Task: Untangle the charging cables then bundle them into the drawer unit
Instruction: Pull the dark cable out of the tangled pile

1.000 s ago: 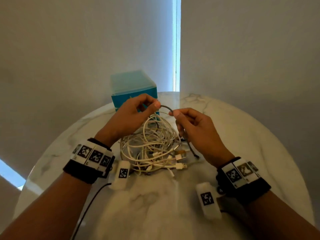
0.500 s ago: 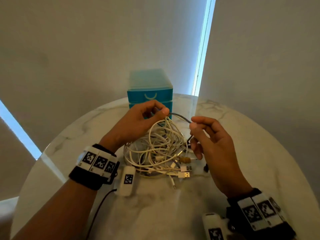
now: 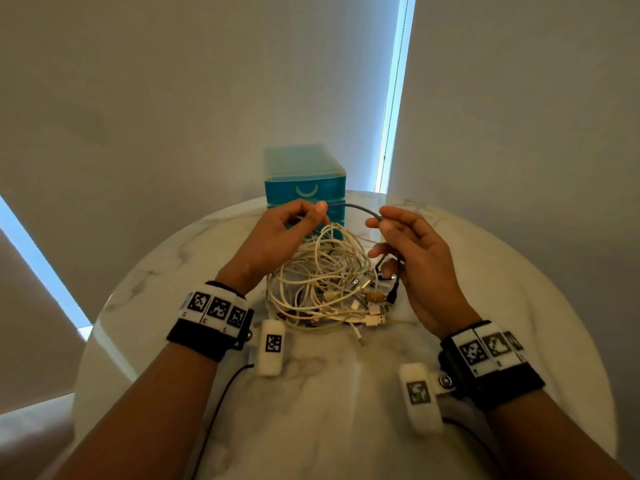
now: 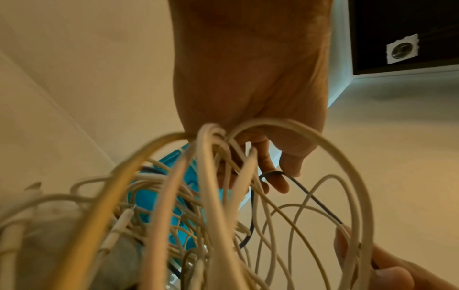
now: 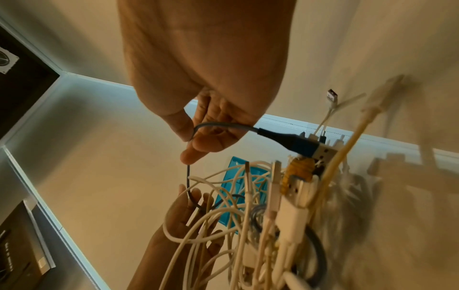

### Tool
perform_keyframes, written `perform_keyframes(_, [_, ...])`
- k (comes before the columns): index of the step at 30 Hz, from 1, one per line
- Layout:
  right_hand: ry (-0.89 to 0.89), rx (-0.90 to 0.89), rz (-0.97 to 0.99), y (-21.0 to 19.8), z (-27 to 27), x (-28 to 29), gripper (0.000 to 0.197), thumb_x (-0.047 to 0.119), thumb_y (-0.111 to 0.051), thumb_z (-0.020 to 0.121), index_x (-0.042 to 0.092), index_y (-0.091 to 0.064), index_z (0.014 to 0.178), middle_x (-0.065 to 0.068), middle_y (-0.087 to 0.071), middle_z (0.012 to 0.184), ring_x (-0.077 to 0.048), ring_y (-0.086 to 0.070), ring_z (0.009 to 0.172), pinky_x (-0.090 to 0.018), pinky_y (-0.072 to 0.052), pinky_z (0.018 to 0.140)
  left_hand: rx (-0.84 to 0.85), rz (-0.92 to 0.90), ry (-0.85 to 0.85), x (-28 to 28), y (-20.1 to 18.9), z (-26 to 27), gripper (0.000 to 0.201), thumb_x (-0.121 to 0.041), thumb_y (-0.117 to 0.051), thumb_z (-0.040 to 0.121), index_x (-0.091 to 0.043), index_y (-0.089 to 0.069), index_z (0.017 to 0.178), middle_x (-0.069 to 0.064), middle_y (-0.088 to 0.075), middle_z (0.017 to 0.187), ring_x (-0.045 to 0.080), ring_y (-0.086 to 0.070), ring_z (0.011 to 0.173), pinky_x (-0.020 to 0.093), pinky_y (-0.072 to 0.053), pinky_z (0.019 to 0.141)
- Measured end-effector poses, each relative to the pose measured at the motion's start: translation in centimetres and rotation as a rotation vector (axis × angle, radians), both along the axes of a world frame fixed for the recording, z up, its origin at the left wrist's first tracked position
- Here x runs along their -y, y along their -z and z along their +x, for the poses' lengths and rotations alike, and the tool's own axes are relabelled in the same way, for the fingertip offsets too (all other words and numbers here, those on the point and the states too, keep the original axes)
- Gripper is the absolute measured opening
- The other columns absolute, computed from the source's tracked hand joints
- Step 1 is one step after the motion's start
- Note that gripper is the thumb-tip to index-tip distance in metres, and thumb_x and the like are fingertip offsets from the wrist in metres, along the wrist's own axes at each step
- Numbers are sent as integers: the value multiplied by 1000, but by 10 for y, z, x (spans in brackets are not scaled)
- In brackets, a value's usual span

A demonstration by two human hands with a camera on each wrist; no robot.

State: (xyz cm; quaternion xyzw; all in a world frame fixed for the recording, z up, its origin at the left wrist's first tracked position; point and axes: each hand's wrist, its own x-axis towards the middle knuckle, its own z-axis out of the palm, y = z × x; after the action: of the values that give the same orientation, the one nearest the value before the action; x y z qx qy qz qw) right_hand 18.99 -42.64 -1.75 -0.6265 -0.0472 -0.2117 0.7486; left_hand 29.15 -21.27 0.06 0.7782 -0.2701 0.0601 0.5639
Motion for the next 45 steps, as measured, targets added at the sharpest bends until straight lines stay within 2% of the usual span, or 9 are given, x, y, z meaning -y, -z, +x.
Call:
perform_keyframes(4, [-12, -17, 93, 1, 4, -2, 28, 11, -60, 107, 7, -65, 134, -7, -80, 118, -19, -71, 81, -24, -53, 55, -59, -69, 14, -2, 9, 2, 32, -41, -62, 108, -15, -79, 102, -3, -81, 102, -2, -71, 92, 11, -52, 83])
perform_keyframes(15, [15, -12, 81, 1, 9, 7, 25, 12, -61, 108, 7, -67, 132, -7, -80, 110, -15, -68, 78, -23, -53, 58, -18, -176, 37, 2, 4, 0, 28, -36, -68, 106, -10, -79, 104, 11, -81, 98, 18, -76, 90, 32, -64, 86])
perform_keyframes(21, [-23, -157, -201, -23, 4, -9, 21, 27, -69, 105, 8, -76, 114, 1, -58, 69, -13, -45, 55, -22, -38, 47, -14, -219, 53, 1, 7, -14, 22, -35, -67, 106, -15, -77, 107, 5, -80, 104, 13, -75, 97, 38, -62, 93])
perform_keyframes(29, [-114, 283, -73, -110, 9, -33, 29, 23, -53, 113, 11, -75, 127, 2, -34, 67, -12, -26, 57, -25, -26, 51, -33, -69, 254, -2, 0, -12, 20, -39, -63, 107, -22, -73, 110, 1, -80, 120, 20, -75, 116, 44, -58, 106])
perform_keyframes(33, [-155, 242, 94, -95, 25, -34, 29, 30, -53, 113, 15, -71, 129, 3, -34, 66, -11, -26, 54, -27, -23, 49, 112, -52, 39, -21, 2, 0, 19, -34, -64, 108, -17, -74, 106, -5, -82, 102, 10, -76, 100, 28, -57, 93])
perform_keyframes(36, [26, 24, -65, -61, 39, -25, 25, 36, -65, 107, 16, -67, 122, 9, -46, 63, -9, -35, 53, -26, -32, 49, 160, -229, -120, -34, 4, 8, 19, -31, -66, 107, -13, -74, 110, 0, -82, 91, 15, -77, 89, 29, -60, 85])
perform_keyframes(39, [124, -84, -63, -51, 41, -13, 53, 41, -77, 98, 15, -56, 139, 8, -51, 69, -7, -41, 55, -22, -39, 48, 180, -254, -184, -32, 2, 9, 18, -35, -69, 105, -19, -76, 112, -3, -80, 89, 11, -74, 81, 22, -59, 76])
perform_keyframes(42, [194, 17, -30, -63, 29, -6, 65, 46, -81, 93, 37, -44, 146, 3, -51, 85, -10, -44, 64, -24, -42, 53, 207, -294, -244, -26, 0, 6, 20, -38, -70, 104, -24, -78, 115, -4, -79, 95, 12, -74, 78, 19, -57, 70])
perform_keyframes(45, [152, 135, -193, -70, 13, -8, 45, 46, -71, 101, 54, -52, 141, -4, -49, 92, -13, -43, 72, -25, -40, 55, 158, -461, -270, -20, -13, -1, 19, -34, -75, 102, -25, -76, 119, 3, -79, 97, 16, -73, 77, 24, -56, 68])
